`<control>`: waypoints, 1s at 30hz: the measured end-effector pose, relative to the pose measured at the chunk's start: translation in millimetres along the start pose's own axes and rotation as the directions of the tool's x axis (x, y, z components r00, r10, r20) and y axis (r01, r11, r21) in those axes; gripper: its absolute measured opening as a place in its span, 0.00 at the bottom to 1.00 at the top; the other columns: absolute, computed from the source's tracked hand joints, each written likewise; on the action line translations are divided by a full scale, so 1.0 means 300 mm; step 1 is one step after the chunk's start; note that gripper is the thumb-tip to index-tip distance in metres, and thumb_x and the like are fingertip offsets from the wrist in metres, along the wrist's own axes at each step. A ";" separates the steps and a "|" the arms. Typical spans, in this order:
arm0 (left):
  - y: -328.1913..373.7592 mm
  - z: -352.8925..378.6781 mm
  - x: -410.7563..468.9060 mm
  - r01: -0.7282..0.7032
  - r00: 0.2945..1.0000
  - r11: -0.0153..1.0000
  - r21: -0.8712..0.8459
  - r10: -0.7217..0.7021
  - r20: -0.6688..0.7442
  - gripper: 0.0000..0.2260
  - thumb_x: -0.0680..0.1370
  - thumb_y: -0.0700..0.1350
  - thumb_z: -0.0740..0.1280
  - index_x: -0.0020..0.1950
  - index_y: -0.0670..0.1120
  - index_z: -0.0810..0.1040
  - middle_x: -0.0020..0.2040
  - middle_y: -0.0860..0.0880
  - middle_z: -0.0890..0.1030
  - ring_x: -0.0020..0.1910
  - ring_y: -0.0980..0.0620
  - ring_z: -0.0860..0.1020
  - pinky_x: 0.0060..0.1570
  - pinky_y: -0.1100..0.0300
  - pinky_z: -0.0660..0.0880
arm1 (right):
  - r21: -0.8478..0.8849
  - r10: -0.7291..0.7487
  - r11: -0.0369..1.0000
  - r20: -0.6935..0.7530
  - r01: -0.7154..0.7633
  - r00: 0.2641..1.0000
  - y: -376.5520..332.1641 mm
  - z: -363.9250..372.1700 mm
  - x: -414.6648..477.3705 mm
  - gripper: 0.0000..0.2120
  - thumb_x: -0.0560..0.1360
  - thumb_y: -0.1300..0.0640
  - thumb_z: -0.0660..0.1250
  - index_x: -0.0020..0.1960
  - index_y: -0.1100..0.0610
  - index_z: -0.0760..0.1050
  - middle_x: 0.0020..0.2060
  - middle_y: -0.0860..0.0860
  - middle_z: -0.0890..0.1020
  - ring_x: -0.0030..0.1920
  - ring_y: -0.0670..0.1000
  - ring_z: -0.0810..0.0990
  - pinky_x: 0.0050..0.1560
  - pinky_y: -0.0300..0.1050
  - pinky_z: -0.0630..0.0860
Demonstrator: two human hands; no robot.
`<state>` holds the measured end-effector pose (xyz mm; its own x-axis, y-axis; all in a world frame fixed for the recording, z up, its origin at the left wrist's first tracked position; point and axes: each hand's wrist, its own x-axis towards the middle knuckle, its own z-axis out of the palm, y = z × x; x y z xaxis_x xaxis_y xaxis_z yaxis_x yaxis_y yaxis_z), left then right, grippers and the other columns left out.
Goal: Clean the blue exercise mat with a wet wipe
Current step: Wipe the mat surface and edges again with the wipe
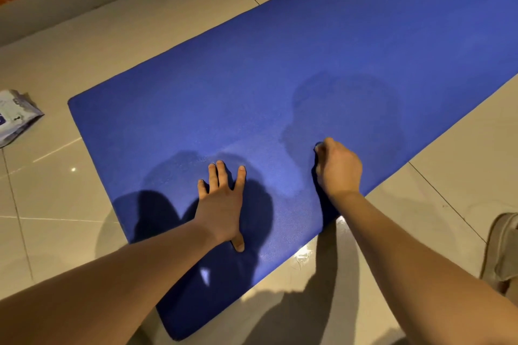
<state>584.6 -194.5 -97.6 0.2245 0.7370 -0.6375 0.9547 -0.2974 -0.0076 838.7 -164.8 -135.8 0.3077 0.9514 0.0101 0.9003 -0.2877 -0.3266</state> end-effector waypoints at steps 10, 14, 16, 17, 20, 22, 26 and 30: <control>0.002 -0.001 0.007 0.002 1.000 1.000 0.014 -0.002 -0.004 0.77 0.55 0.64 0.84 0.80 0.47 0.28 0.78 0.32 0.31 0.78 0.30 0.33 0.76 0.32 0.48 | 0.100 -0.361 0.933 0.277 0.347 0.891 -0.172 0.042 -0.115 0.02 0.77 0.60 0.64 0.47 0.56 0.71 0.41 0.54 0.77 0.41 0.62 0.78 0.35 0.48 0.61; -0.002 0.003 0.005 0.001 1.000 1.000 0.018 -0.001 -0.006 0.77 0.55 0.65 0.84 0.80 0.47 0.28 0.78 0.32 0.32 0.78 0.29 0.33 0.77 0.32 0.48 | -0.026 -0.171 0.984 0.146 0.177 0.974 -0.053 0.002 0.060 0.09 0.77 0.58 0.68 0.45 0.58 0.67 0.39 0.57 0.78 0.35 0.62 0.74 0.34 0.48 0.63; 0.000 0.005 0.006 -0.002 1.000 1.000 0.017 0.002 -0.006 0.77 0.55 0.65 0.84 0.80 0.47 0.28 0.78 0.31 0.32 0.78 0.29 0.34 0.77 0.32 0.48 | -0.013 -0.070 0.997 0.077 0.072 0.995 -0.065 0.008 0.078 0.09 0.78 0.59 0.66 0.46 0.58 0.66 0.39 0.56 0.77 0.35 0.61 0.73 0.34 0.48 0.62; 0.002 0.007 0.005 -0.003 1.000 1.000 0.017 0.003 -0.012 0.77 0.55 0.65 0.84 0.80 0.47 0.28 0.78 0.31 0.32 0.78 0.29 0.34 0.77 0.31 0.48 | 0.011 -0.033 0.999 0.056 0.032 0.998 -0.090 0.018 0.063 0.07 0.78 0.60 0.65 0.46 0.59 0.66 0.39 0.56 0.78 0.35 0.62 0.75 0.34 0.48 0.62; 0.000 0.005 0.001 -0.003 1.000 1.000 0.017 0.003 -0.010 0.76 0.56 0.64 0.83 0.80 0.47 0.28 0.78 0.31 0.31 0.78 0.29 0.33 0.77 0.31 0.48 | 0.068 -0.199 0.979 0.144 0.190 0.969 -0.217 0.076 -0.085 0.06 0.73 0.64 0.65 0.45 0.57 0.69 0.37 0.54 0.76 0.35 0.61 0.77 0.33 0.47 0.61; -0.002 0.004 0.001 0.001 1.000 1.000 0.011 -0.001 -0.017 0.75 0.57 0.64 0.83 0.80 0.48 0.27 0.78 0.32 0.31 0.78 0.30 0.32 0.77 0.32 0.47 | 0.114 -0.397 0.918 0.226 0.380 0.890 -0.282 0.089 -0.187 0.11 0.69 0.66 0.70 0.42 0.56 0.69 0.32 0.51 0.73 0.30 0.57 0.74 0.28 0.46 0.59; -0.010 0.011 0.004 -0.007 1.000 1.000 0.010 0.008 -0.029 0.76 0.56 0.65 0.83 0.80 0.48 0.28 0.78 0.32 0.31 0.78 0.30 0.32 0.77 0.33 0.47 | -0.012 -0.489 0.867 0.171 0.498 0.855 -0.177 0.103 -0.028 0.04 0.74 0.58 0.67 0.43 0.57 0.72 0.36 0.54 0.76 0.33 0.59 0.76 0.27 0.47 0.64; -0.013 0.019 0.004 -0.013 0.999 1.000 0.002 0.013 -0.030 0.76 0.56 0.66 0.83 0.80 0.47 0.28 0.78 0.33 0.30 0.78 0.30 0.32 0.77 0.32 0.47 | -0.249 -0.148 0.955 0.075 0.162 0.986 -0.069 0.043 0.184 0.07 0.80 0.58 0.60 0.54 0.62 0.71 0.45 0.58 0.78 0.37 0.58 0.73 0.32 0.48 0.62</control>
<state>580.1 -196.1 -102.7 0.2424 0.7511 -0.6141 0.9515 -0.3078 -0.0009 832.9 -104.7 -140.7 0.1471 0.9890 -0.0121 0.9862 -0.1476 -0.0748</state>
